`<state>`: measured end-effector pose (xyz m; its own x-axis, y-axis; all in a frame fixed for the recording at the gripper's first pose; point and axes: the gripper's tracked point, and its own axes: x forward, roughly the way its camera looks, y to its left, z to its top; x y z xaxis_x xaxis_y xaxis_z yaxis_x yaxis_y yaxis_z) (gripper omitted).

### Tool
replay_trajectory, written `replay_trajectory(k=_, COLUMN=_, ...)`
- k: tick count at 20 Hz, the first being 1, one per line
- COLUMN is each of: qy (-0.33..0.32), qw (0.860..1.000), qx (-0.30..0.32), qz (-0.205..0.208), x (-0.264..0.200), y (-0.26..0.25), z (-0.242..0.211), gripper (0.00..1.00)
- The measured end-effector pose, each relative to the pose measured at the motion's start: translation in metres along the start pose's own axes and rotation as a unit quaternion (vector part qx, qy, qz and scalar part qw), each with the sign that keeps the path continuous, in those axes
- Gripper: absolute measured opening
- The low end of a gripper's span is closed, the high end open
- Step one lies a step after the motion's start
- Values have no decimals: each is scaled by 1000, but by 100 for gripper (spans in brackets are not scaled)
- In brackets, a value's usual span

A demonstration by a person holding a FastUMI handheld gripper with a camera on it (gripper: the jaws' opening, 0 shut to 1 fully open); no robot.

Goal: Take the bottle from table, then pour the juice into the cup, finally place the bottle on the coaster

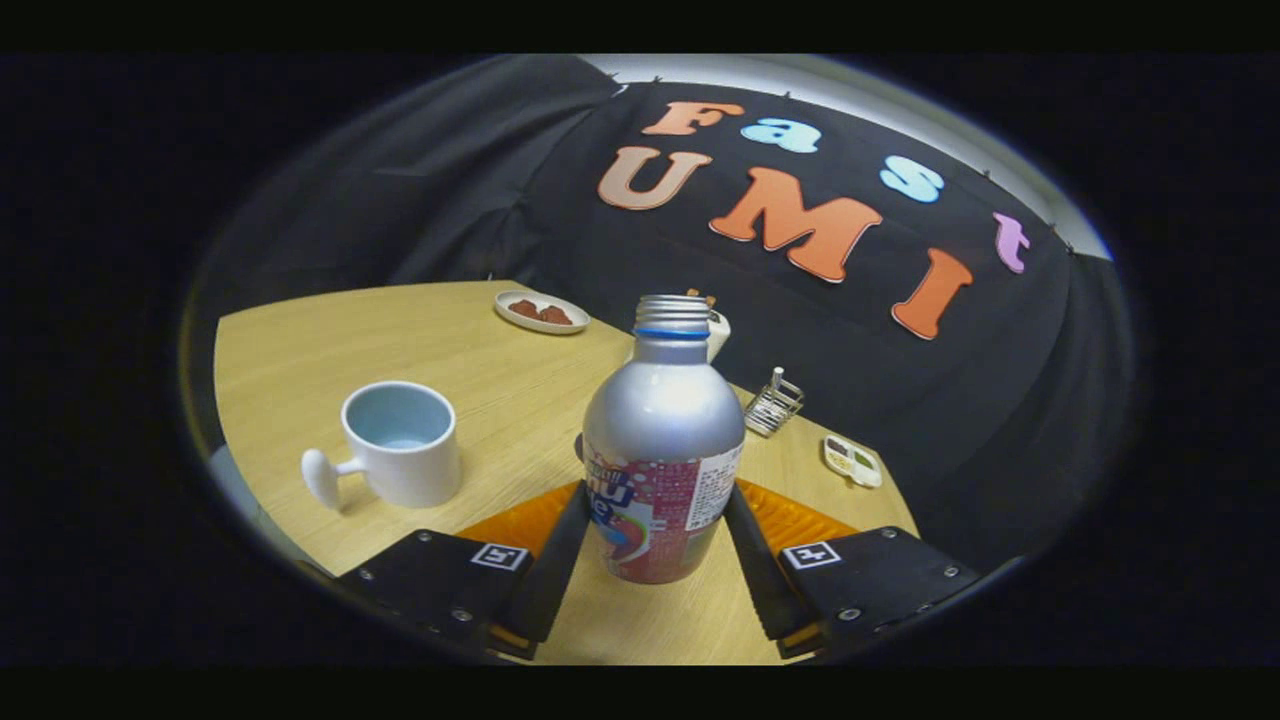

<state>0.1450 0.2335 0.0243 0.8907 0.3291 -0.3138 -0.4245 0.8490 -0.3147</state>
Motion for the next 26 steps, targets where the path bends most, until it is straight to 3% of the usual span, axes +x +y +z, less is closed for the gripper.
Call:
replay_trajectory(k=3, qy=-6, qw=998, qx=57, qz=7, x=16, y=-2, z=8, gripper=77)
replay_trajectory(k=9, qy=-21, qw=993, qx=115, qz=33, x=60, y=3, z=28, gripper=77)
replay_trajectory(k=26, qy=-17, qw=980, qx=195, qz=34, x=162, y=-1, z=24, gripper=77)
